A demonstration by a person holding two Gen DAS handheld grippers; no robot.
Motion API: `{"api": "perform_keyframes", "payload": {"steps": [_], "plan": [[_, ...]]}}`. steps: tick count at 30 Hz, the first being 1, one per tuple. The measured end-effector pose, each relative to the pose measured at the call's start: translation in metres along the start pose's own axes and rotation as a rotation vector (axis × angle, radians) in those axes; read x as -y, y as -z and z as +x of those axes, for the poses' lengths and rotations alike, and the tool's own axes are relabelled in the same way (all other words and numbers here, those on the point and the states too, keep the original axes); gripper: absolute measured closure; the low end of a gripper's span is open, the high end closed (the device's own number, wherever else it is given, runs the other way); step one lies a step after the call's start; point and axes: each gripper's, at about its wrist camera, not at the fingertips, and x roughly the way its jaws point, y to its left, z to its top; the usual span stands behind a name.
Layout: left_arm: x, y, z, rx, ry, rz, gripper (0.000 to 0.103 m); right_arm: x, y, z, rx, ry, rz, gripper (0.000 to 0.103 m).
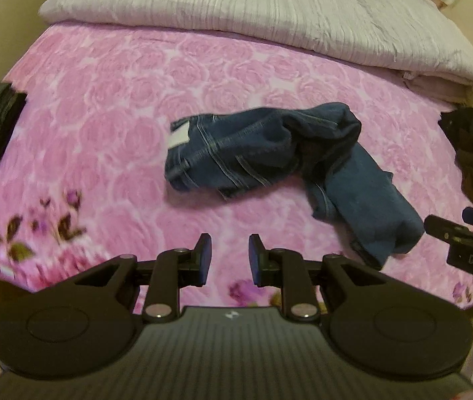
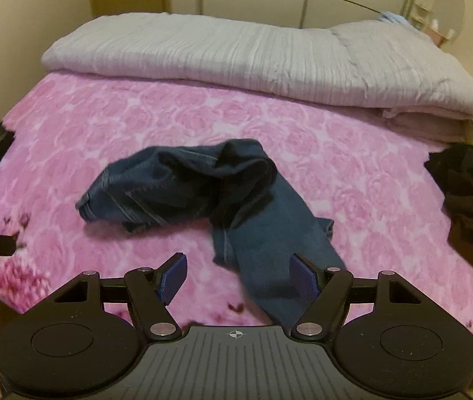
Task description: Fold clothes
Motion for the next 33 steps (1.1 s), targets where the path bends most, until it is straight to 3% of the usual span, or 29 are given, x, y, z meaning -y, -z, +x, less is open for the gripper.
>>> {"api": "perform_keyframes", "payload": {"steps": [8,12,16,26,33], "plan": [[-0.057,-0.01,0.051,-0.065,0.027,0.001,0.084,-0.038,0.013,0.038,-0.054,0.028,0.023,0.032],[-0.081,0.004,0.088,-0.109,0.025,-0.027,0.083,-0.058,0.029,0.079,-0.094,0.03,-0.073,0.032],[-0.097,0.019,0.133,-0.137,0.012,-0.055,0.083,-0.083,0.052,0.132,-0.08,0.025,-0.248,0.032],[-0.113,0.033,0.236,-0.111,0.015,-0.149,0.084,-0.115,0.094,0.254,0.104,0.073,-0.656,0.032],[-0.142,0.025,0.267,-0.061,-0.072,-0.177,0.084,-0.127,0.108,0.306,0.306,0.177,-0.919,0.032]]}}
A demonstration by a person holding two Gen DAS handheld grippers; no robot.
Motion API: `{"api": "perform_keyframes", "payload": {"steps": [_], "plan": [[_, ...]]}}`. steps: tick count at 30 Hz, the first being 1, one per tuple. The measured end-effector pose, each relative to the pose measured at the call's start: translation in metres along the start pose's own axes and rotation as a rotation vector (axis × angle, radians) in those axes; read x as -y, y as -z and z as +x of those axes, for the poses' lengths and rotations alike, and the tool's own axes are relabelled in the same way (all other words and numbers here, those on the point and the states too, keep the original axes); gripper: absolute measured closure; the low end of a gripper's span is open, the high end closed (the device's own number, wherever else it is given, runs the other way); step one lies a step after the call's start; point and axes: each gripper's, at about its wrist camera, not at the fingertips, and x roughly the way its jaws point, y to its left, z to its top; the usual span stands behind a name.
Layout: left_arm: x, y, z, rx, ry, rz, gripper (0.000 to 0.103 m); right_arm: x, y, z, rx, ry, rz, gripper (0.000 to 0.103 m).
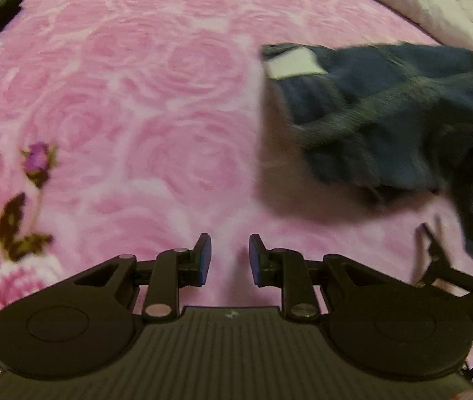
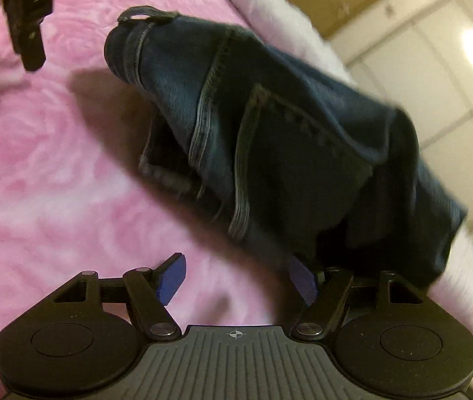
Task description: Fold clothes
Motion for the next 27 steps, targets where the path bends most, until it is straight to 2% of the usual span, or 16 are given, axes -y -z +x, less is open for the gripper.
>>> {"api": "perform_keyframes", "payload": {"steps": [3,5,6,7,8,9,13,15,17,21,24,26,27], "plan": [[-0.01,-0.008,-0.002,0.02,-0.02,-0.015,0.084,-0.012,-0.001,0.018,0.056,0.068,-0.125,0.032],[-0.013,-0.01,-0.006,0.02,-0.014,-0.032,0.084,-0.014,-0.003,0.03,0.061,0.071,-0.165,0.035],[-0.015,-0.011,-0.008,0.019,-0.011,-0.041,0.084,-0.009,-0.006,0.032,0.05,0.029,-0.131,0.048],[-0.016,-0.012,-0.011,0.019,-0.008,-0.049,0.084,-0.003,-0.01,0.035,0.039,-0.012,-0.097,0.074],[-0.017,-0.013,-0.014,0.019,-0.004,-0.055,0.084,0.004,-0.014,0.036,0.025,-0.049,-0.058,0.079],[-0.016,-0.014,-0.018,0.02,0.003,-0.05,0.084,0.017,-0.017,0.033,0.008,-0.092,0.016,0.081],[-0.009,-0.022,-0.042,0.045,0.041,-0.018,0.083,0.097,-0.022,0.01,-0.045,-0.339,0.499,0.088],[-0.008,-0.026,-0.058,0.057,0.058,-0.017,0.084,0.147,-0.016,-0.01,-0.03,-0.495,0.803,0.089],[-0.011,-0.031,-0.075,0.065,0.084,-0.04,0.084,0.189,-0.013,-0.035,0.017,-0.588,1.007,0.089],[-0.012,-0.039,-0.111,0.09,0.137,-0.07,0.084,0.267,-0.019,-0.075,0.112,-0.647,1.278,0.089],[-0.008,-0.046,-0.14,0.119,0.185,-0.071,0.084,0.315,-0.027,-0.103,0.195,-0.667,1.424,0.09],[-0.006,-0.047,-0.152,0.136,0.215,-0.067,0.083,0.336,-0.035,-0.126,0.225,-0.625,1.41,0.09],[-0.005,-0.047,-0.155,0.141,0.229,-0.066,0.083,0.339,-0.042,-0.132,0.192,-0.582,1.329,0.09]]}}
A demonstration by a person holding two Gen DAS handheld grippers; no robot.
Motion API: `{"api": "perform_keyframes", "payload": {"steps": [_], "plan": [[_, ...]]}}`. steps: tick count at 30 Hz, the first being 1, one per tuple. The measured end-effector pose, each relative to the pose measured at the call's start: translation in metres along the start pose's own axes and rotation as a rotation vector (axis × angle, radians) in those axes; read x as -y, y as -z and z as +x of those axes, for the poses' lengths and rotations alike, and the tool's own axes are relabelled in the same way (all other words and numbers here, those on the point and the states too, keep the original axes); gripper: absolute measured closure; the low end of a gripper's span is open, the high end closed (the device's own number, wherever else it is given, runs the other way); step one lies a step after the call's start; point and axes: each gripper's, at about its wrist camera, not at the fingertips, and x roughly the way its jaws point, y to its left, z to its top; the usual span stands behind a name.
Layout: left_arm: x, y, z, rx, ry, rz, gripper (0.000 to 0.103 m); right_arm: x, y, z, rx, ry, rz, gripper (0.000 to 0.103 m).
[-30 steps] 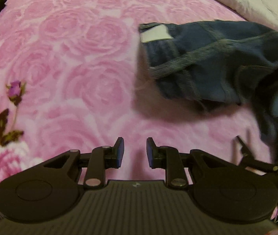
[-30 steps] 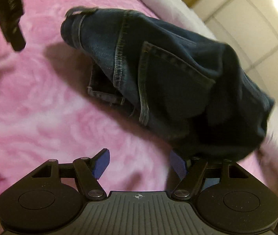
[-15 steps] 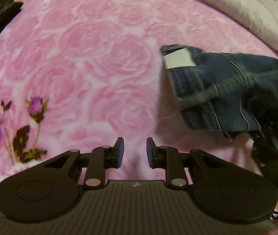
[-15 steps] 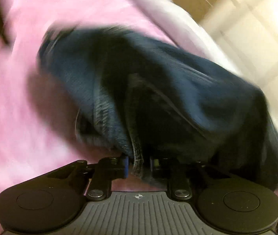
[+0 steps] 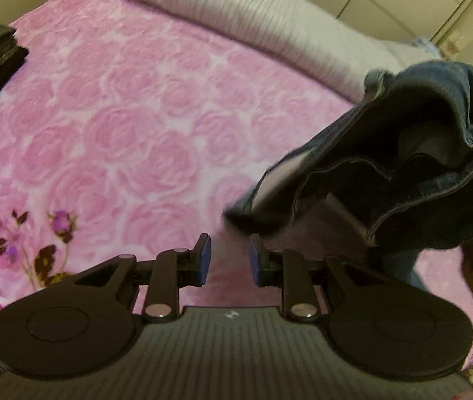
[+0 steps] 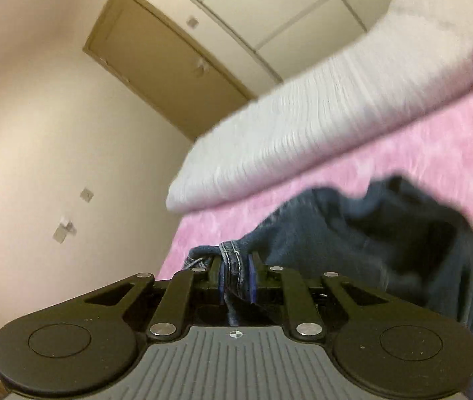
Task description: Fold clothes
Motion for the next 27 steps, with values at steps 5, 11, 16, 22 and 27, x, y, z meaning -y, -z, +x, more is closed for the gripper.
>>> {"api": "perform_keyframes", "payload": {"steps": [5,11,16,22,27], "plan": [[-0.008,0.017,0.014,-0.055,-0.014,-0.023,0.083,-0.022,0.058,0.043,-0.292,0.357,-0.496,0.047],[-0.034,0.056,0.024,-0.131,-0.061,-0.053,0.083,0.0,0.222,0.072,-0.501,0.438,-0.956,0.033],[-0.051,0.082,0.027,-0.151,-0.087,-0.064,0.083,0.038,0.316,0.075,-0.483,0.494,-1.439,0.032],[-0.05,0.104,0.036,-0.151,-0.089,-0.07,0.083,0.089,0.354,0.091,-0.303,0.593,-1.786,0.03],[-0.048,0.116,0.04,-0.136,-0.1,-0.111,0.083,0.129,0.372,0.112,-0.128,0.545,-2.052,0.007]]}}
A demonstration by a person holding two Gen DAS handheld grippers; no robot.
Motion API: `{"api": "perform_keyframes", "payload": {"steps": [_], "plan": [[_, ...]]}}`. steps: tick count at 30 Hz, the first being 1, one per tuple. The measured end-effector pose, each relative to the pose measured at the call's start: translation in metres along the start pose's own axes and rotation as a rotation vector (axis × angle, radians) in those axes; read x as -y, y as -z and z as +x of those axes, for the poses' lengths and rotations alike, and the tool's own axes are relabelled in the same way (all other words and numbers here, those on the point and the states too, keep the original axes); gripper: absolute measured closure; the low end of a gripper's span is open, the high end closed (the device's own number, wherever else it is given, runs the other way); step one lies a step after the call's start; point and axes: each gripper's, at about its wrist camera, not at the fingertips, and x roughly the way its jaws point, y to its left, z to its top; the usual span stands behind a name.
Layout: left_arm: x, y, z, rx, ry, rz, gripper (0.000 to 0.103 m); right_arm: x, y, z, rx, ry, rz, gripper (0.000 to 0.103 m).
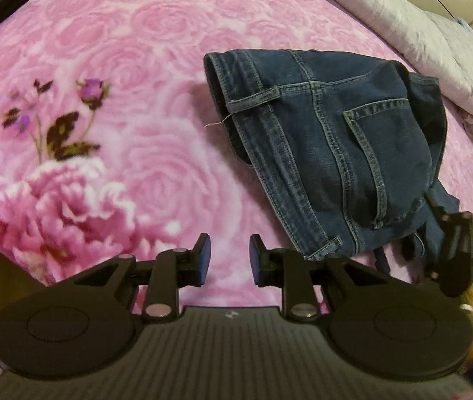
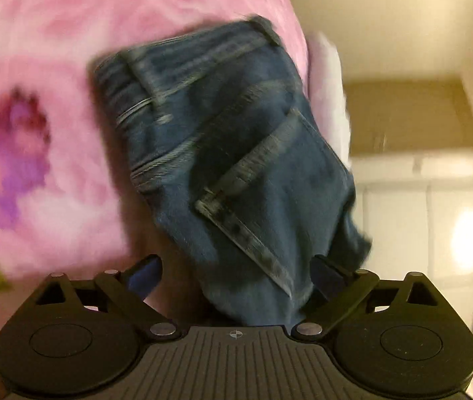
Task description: Fold clothes
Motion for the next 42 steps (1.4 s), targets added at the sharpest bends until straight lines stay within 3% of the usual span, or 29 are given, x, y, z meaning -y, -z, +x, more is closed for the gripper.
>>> {"api": "perform_keyframes", "payload": {"steps": [2,3,4,5,7,11,14,20,24,29,33,35,37,39,42], "plan": [[-0.002,0.003,-0.001,0.008,-0.007,-0.017,0.083,-0.002,0.002,0.008,0.059,0.018,-0.015,0.009],[-0.004,0.003,-0.003,0.011,-0.014,-0.026,0.083,0.005,0.0,0.01,0.068,-0.008,0.01,0.019],[-0.006,0.004,-0.006,0.012,-0.021,-0.032,0.083,0.019,-0.003,0.012,0.056,-0.077,0.086,0.059],[-0.007,0.003,-0.009,0.013,-0.029,-0.036,0.083,0.039,-0.007,0.015,0.03,-0.174,0.207,0.071],[-0.012,0.0,-0.02,0.022,-0.045,-0.048,0.083,0.082,-0.01,0.021,-0.021,-0.373,0.475,0.079],[-0.023,-0.016,-0.052,0.057,-0.048,-0.085,0.083,0.19,0.009,0.029,-0.091,-0.78,1.215,0.083],[-0.025,-0.035,-0.08,0.102,-0.037,-0.08,0.083,0.267,0.025,0.031,-0.041,-0.908,1.647,0.083],[-0.015,-0.081,-0.134,0.21,0.01,-0.036,0.083,0.413,0.044,0.042,0.138,-0.973,2.188,0.086],[-0.004,-0.111,-0.161,0.276,0.054,-0.014,0.083,0.512,0.066,0.032,0.306,-0.913,2.349,0.087],[0.015,-0.144,-0.184,0.338,0.098,0.029,0.083,0.627,0.086,-0.01,0.693,-0.778,2.42,0.087],[0.036,-0.159,-0.202,0.392,0.129,0.071,0.083,0.677,0.132,-0.077,0.947,-0.535,2.506,0.087],[0.049,-0.161,-0.206,0.399,0.14,0.093,0.083,0.677,0.165,-0.111,1.01,-0.366,2.573,0.087],[0.064,-0.16,-0.206,0.399,0.148,0.12,0.083,0.659,0.205,-0.144,0.981,-0.18,2.663,0.087],[0.081,-0.153,-0.202,0.391,0.15,0.149,0.083,0.634,0.243,-0.169,0.826,-0.044,2.693,0.081],[0.104,-0.131,-0.193,0.354,0.144,0.181,0.083,0.549,0.295,-0.191,0.326,0.029,2.749,0.047]]}}
